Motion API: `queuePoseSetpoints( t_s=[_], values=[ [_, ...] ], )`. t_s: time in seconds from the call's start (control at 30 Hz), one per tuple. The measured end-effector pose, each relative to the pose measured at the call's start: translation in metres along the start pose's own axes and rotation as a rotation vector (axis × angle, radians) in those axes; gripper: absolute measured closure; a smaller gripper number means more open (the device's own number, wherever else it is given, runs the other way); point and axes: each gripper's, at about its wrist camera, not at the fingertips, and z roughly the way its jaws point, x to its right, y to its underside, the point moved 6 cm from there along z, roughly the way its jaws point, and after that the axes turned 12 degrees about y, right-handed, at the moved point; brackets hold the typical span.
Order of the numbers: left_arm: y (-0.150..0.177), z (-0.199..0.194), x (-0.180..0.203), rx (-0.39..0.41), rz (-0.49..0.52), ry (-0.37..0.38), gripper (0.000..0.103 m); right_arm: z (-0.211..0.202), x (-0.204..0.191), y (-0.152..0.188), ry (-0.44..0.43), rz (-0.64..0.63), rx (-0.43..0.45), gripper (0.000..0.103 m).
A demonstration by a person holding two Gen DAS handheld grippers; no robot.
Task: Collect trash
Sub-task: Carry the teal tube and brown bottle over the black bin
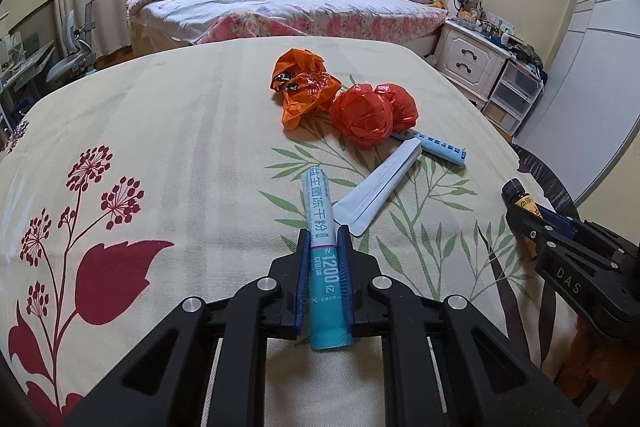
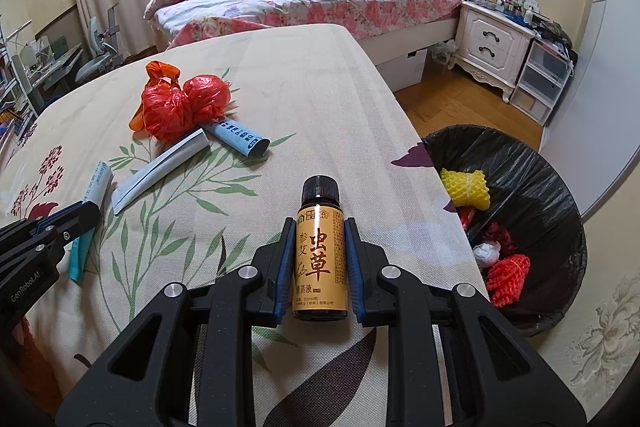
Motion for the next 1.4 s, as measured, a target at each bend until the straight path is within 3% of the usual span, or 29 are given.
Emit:
queuePoseSetpoints(
  t_s=[0.4,0.63,1.07,1.4],
  values=[
    [-0.011,-0.018,0.013,0.069,0.048,0.003,0.089,-0.010,0.004,-0.003,0.009,0.015,0.031,0.080],
    [-0.028,-0.019,0.036,0.107,0.099,0.051,0.089,-0.023,0.029,-0.019,0.046,0.056,0.075,0.080],
    [-0.062,0.024,0.128,0.119,0.272,0.195,0.089,-0.016,0.125,-0.039,0.240,0.192,0.122,0.080],
    [-0.079,0.076,0.190,0.083,0.364,0.240,0.089,0.007,0.175,-0.036,0.305,0.302,0.108,0.080]
  ],
)
